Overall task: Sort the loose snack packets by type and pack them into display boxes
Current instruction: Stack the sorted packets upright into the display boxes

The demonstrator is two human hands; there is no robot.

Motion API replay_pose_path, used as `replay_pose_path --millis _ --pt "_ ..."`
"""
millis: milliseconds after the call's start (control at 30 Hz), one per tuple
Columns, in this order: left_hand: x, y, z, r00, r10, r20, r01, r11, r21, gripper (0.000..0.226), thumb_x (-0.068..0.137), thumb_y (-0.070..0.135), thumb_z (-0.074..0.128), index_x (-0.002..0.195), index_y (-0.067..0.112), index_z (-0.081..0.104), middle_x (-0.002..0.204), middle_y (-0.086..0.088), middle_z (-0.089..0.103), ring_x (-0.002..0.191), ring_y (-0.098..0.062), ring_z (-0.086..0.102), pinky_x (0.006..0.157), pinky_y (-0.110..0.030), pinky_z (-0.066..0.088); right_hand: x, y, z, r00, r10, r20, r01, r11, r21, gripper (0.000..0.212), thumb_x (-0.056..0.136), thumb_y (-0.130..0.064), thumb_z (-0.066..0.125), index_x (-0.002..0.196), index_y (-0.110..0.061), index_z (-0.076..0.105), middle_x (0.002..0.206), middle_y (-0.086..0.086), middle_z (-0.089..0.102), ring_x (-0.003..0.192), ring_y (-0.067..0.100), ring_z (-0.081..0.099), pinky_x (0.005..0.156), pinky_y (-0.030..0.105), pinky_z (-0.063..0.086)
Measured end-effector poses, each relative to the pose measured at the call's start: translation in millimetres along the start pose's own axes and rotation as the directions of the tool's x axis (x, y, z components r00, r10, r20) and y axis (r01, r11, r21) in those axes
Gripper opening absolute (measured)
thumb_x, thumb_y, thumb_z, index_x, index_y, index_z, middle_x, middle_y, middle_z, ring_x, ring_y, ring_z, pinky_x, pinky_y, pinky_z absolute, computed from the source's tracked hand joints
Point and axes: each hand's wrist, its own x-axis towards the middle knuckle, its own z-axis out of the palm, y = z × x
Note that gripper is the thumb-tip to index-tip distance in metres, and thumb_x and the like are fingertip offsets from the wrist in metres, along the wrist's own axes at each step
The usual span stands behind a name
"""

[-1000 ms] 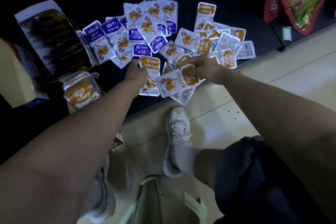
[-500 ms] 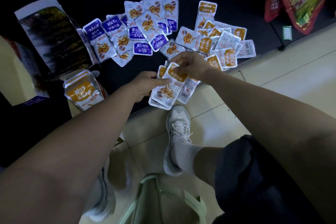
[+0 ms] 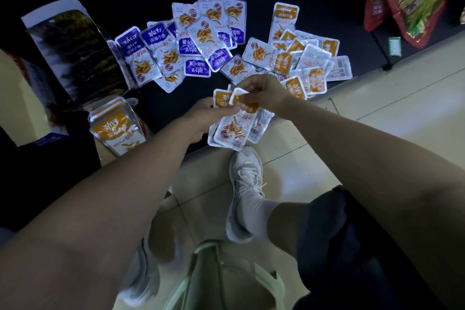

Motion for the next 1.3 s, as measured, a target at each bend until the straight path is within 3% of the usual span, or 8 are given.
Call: replay_pose_path --millis 133,200,300,467,667,800,967,1300 --pt "8.8 -4.0 7.3 0.976 0.072 -0.203 -0.033 0.981 0.191 0.027 0.082 0.01 0.074 0.106 0.005 0.063 0.104 -0.011 0.069 0.092 -0.025 0.068 0.082 -0.04 0.056 1.5 4.5 8.7 0.997 -0.011 -0.082 0.015 0.998 0.056 0.017 0.089 -0.007 0.065 0.105 -0.011 0.063 0.085 0.004 0.062 0.083 0.019 0.062 0.077 0.036 0.055" --pt "13.1 -5.3 3.8 0.949 0.062 -0.311 0.003 0.978 0.206 0.03 0.083 0.01 0.072 0.11 0.003 0.062 0.107 -0.012 0.068 0.093 -0.027 0.068 0.084 -0.042 0.056 -3.2 15.9 1.1 0.975 -0.093 -0.2 0.046 0.972 -0.231 0.027 0.089 -0.006 0.06 0.116 -0.013 0.058 0.1 0.006 0.06 0.092 0.02 0.059 0.077 0.034 0.052" --pt "18.4 -10.6 -8.5 0.916 0.006 -0.401 0.072 0.981 0.179 0.032 0.083 0.01 0.072 0.113 0.006 0.061 0.111 -0.014 0.068 0.094 -0.029 0.068 0.086 -0.047 0.055 -15.7 43.3 -15.4 0.932 -0.36 -0.041 0.212 0.634 -0.744 0.065 0.074 -0.006 0.075 0.132 -0.022 0.049 0.138 0.01 0.044 0.124 0.029 0.044 0.099 0.043 0.043" --pt "16.5 -14.7 -9.9 0.912 0.005 -0.41 0.059 0.988 0.142 0.027 0.086 0.008 0.067 0.113 0.006 0.062 0.111 -0.014 0.068 0.095 -0.03 0.068 0.083 -0.044 0.055 -26.1 63.5 -6.4 0.938 -0.27 0.216 0.309 0.371 -0.876 0.085 0.075 -0.035 0.078 0.147 -0.031 0.034 0.157 0.007 0.024 0.138 0.032 0.029 0.107 0.049 0.028" --pt "18.3 -10.1 -12.4 0.855 0.051 -0.515 -0.036 0.999 0.039 0.032 0.094 0.011 0.056 0.125 0.006 0.048 0.121 -0.012 0.06 0.099 -0.025 0.061 0.077 -0.032 0.047 -16.2 56.2 -12.3 0.873 -0.486 -0.044 0.324 0.645 -0.692 0.032 0.091 -0.03 0.056 0.118 -0.019 0.067 0.112 0.007 0.057 0.104 0.026 0.053 0.089 0.04 0.037" --pt "14.8 -6.0 -10.2 0.86 0.06 -0.507 -0.044 0.998 0.043 0.033 0.096 0.013 0.054 0.127 0.006 0.046 0.118 -0.007 0.056 0.1 -0.022 0.057 0.078 -0.028 0.043 -11.7 30.9 -15.1 0.944 -0.11 -0.31 0.1 0.994 -0.049 0.031 0.097 -0.028 0.054 0.089 0.001 0.061 0.082 0.016 0.06 0.076 0.024 0.062 0.07 0.035 0.053" --pt "10.3 -1.8 -1.1 0.923 0.043 -0.383 -0.015 0.997 0.076 0.018 0.096 0.01 0.053 0.114 0.01 0.051 0.11 -0.008 0.059 0.09 -0.02 0.058 0.061 -0.026 0.047 -14.7 21.9 -10.0 0.982 0.187 -0.022 -0.164 0.906 0.391 0.007 0.092 -0.016 0.063 0.093 -0.009 0.065 0.094 0.007 0.071 0.081 0.019 0.069 0.075 0.033 0.057" --pt "5.3 -2.2 0.8 0.973 0.048 -0.227 -0.065 0.995 -0.071 0.009 0.09 0.009 0.064 0.093 0.016 0.059 0.092 -0.003 0.066 0.078 -0.017 0.065 0.068 -0.03 0.054 -20.8 3.7 10.7 0.956 0.272 0.111 -0.291 0.83 0.475 0.046 0.084 0.004 0.067 0.122 -0.008 0.043 0.103 0.008 0.063 0.083 0.021 0.068 0.062 0.032 0.061"
